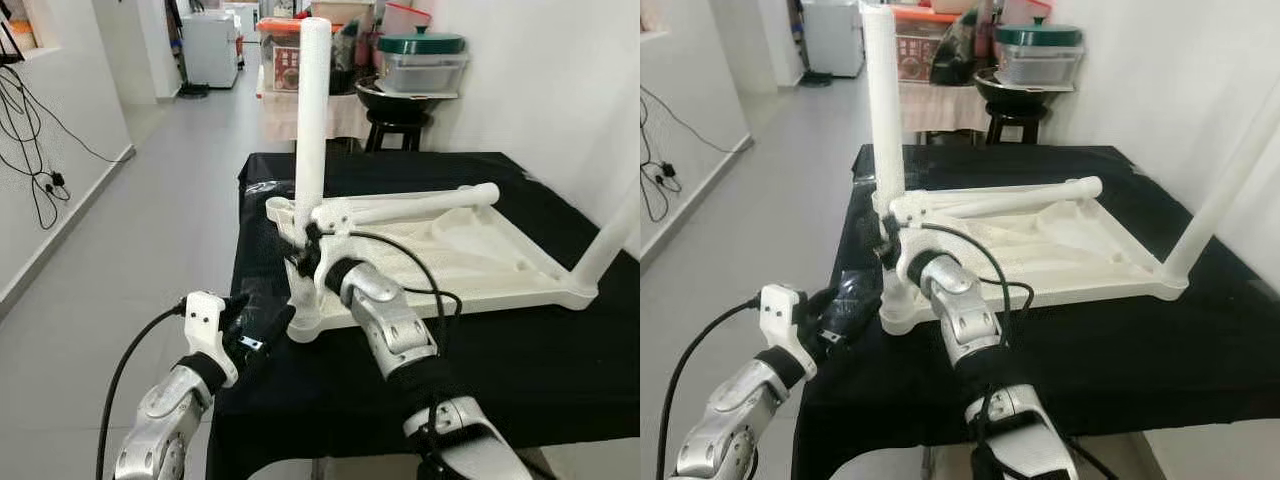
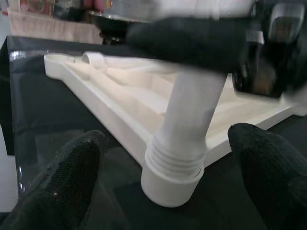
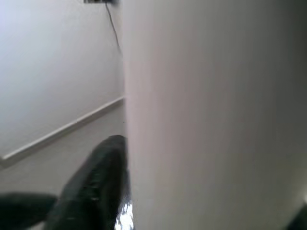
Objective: Building children table
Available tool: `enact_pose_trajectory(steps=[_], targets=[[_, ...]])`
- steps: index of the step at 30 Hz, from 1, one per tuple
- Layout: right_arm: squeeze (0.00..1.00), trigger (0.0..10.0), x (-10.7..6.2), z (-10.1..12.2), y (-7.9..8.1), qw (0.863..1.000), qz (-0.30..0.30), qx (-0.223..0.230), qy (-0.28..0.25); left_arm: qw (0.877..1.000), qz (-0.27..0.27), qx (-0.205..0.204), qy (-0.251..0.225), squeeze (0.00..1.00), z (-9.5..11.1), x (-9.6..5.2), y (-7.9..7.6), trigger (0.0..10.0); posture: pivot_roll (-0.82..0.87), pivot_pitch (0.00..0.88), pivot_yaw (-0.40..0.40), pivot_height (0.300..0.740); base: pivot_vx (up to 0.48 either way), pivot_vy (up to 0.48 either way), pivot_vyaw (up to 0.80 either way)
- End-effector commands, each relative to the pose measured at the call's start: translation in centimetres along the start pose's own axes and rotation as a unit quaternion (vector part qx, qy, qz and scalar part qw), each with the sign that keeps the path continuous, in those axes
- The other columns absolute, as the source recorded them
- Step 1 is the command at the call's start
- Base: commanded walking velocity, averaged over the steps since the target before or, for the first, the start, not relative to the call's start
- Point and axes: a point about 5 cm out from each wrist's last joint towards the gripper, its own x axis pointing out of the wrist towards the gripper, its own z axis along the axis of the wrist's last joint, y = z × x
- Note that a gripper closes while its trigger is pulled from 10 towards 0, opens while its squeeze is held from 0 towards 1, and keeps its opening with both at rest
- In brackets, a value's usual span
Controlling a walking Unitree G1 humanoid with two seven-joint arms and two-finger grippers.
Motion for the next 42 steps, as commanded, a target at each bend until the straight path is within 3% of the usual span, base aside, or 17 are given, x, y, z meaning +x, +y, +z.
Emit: enact_pose_trajectory(steps=[1, 3, 4, 7, 10, 13, 17, 22, 23, 24, 25, 31, 42], targets=[[1.0, 10.0, 0.3, 0.9, -0.1, 0.999, 0.052, -0.005, -0.008, 1.0, 0.002, -0.008, 0.003, 0.0, -0.2, 0.0, -0.1, 10.0, 0.07, 0.0, -0.072, 0.74, 0.0, 0.0, 0.0], [1.0, 10.0, 0.3, 2.1, -0.6, 0.991, 0.131, -0.027, -0.024, 1.0, 0.001, -0.008, 0.003, 0.0, -0.3, 0.0, -0.2, 10.0, 0.07, 0.0, -0.077, 0.74, 0.0, 0.0, 0.0], [0.0, 10.0, 0.0, 2.6, -1.1, 0.984, 0.171, -0.044, -0.025, 1.0, 0.001, -0.009, 0.002, 0.0, -0.3, 0.0, -0.3, 10.0, 0.08, 0.0, -0.082, 0.74, 0.0, 0.0, 0.0], [0.0, 10.0, -0.1, 2.8, -1.4, 0.979, 0.193, -0.054, -0.025, 1.0, 0.0, -0.008, 0.002, 0.0, -0.3, 0.1, -0.3, 10.0, 0.08, 0.0, -0.082, 0.74, 0.0, 0.0, 0.0], [0.0, 10.0, -1.2, 3.5, -3.2, 0.961, 0.263, -0.083, 0.003, 1.0, 0.001, -0.009, 0.001, 0.0, -0.3, 0.0, -0.5, 10.0, 0.1, 0.0, -0.092, 0.74, 0.0, 0.0, 0.0], [0.0, 10.0, -1.5, 4.0, -4.0, 0.956, 0.282, -0.085, 0.013, 1.0, 0.001, -0.009, 0.001, 0.0, -0.3, 0.0, -0.7, 10.0, 0.1, 0.0, -0.095, 0.74, 0.0, 0.0, 0.0], [0.0, 10.0, -2.1, 4.8, -4.9, 0.944, 0.321, -0.069, 0.022, 1.0, 0.0, -0.008, 0.002, 0.0, -0.3, -0.3, -0.9, 10.0, 0.12, 0.0, -0.102, 0.74, 0.0, 0.0, 0.0], [0.0, 10.0, -2.4, 5.2, -5.5, 0.941, 0.334, -0.058, 0.019, 1.0, -0.001, -0.007, 0.004, 0.0, -0.3, -0.4, -0.9, 10.0, 0.13, 0.0, -0.101, 0.74, 0.0, 0.0, 0.0], [0.0, 9.2, -2.5, 5.3, -5.6, 0.94, 0.336, -0.051, 0.017, 1.0, -0.002, -0.006, 0.005, 0.0, -0.4, -0.5, -1.0, 10.0, 0.13, 0.0, -0.1, 0.74, 0.0, 0.0, 0.0], [0.0, 4.0, -2.6, 5.3, -5.8, 0.939, 0.34, -0.044, 0.015, 1.0, -0.004, -0.004, 0.007, 0.0, -0.4, -0.5, -1.0, 2.9, 0.13, 0.0, -0.099, 0.74, 0.0, 0.0, 0.0], [0.0, 0.0, -2.8, 5.4, -5.9, 0.938, 0.346, -0.036, 0.013, 1.0, -0.007, 0.002, 0.011, 0.0, -0.4, -0.7, -1.1, 0.0, 0.13, 0.0, -0.096, 0.74, 0.0, 0.0, 0.0], [0.0, 0.0, -3.2, 5.4, -6.6, 0.94, 0.34, -0.031, 0.01, 1.0, -0.014, 0.011, 0.011, 0.0, -0.5, -1.1, -1.4, 0.0, 0.12, 0.0, -0.087, 0.74, 0.0, 0.0, 0.0], [0.0, 0.0, -4.1, 4.6, -7.7, 0.95, 0.312, -0.016, 0.0, 0.996, -0.047, 0.064, 0.034, 0.0, -0.6, -1.6, -2.1, 0.0, 0.08, 0.0, -0.073, 0.74, 0.0, 0.0, 0.0]])
